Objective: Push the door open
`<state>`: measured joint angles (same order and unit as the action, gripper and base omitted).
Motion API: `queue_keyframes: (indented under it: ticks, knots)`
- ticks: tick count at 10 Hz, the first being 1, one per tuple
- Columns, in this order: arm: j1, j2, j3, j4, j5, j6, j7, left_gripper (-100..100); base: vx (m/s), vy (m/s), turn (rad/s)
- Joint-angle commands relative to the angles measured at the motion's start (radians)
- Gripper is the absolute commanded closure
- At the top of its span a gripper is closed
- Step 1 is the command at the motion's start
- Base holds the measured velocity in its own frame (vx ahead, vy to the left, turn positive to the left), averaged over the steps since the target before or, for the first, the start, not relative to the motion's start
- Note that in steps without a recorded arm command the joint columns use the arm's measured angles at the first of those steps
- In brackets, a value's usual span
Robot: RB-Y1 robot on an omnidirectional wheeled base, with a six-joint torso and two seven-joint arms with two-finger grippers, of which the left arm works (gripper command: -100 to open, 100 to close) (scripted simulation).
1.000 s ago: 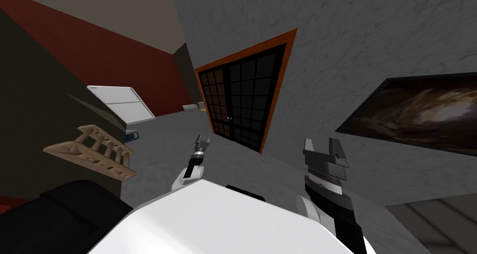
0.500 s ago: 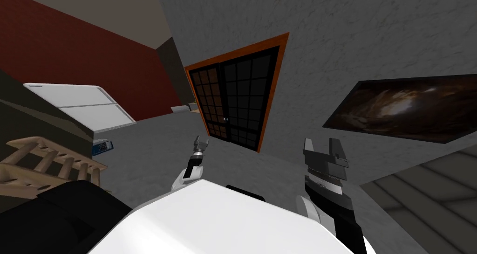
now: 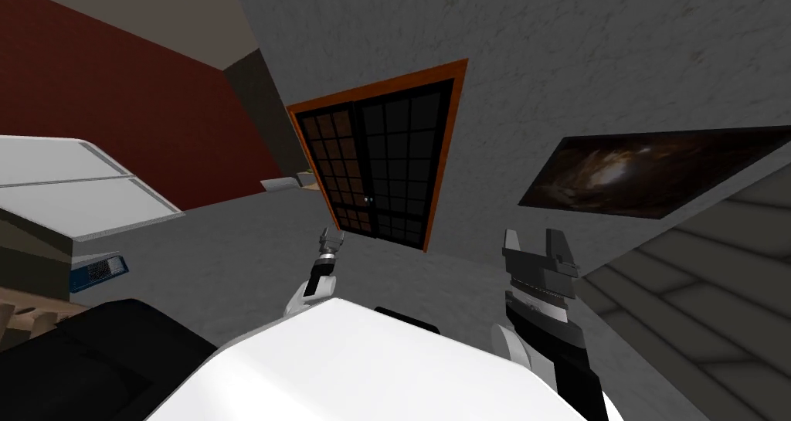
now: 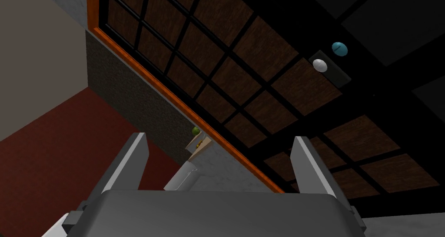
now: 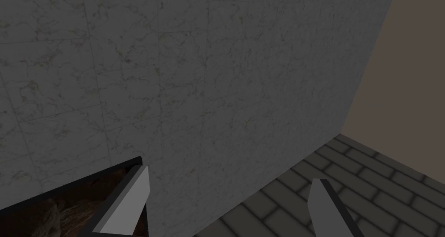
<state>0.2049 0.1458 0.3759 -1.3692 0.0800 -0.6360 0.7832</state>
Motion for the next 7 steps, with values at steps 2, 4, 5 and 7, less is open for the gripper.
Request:
queue_keyframes:
  ticks: [2,4,5,7]
  knots:
    - [-0.018,0.001,0.021,0.049,0.005,-0.013,0.044,-100,0.04,0.131,-0.204]
    - [-0.032,0.002,0.037,0.087,0.01,-0.022,0.077,-100,0.018,0.14,-0.171]
    - [-0.037,0.002,0.043,0.102,0.011,-0.026,0.09,-100,0.024,0.138,-0.231]
    - [-0.051,0.003,0.059,0.14,0.015,-0.036,0.123,-100,0.02,0.135,-0.225]
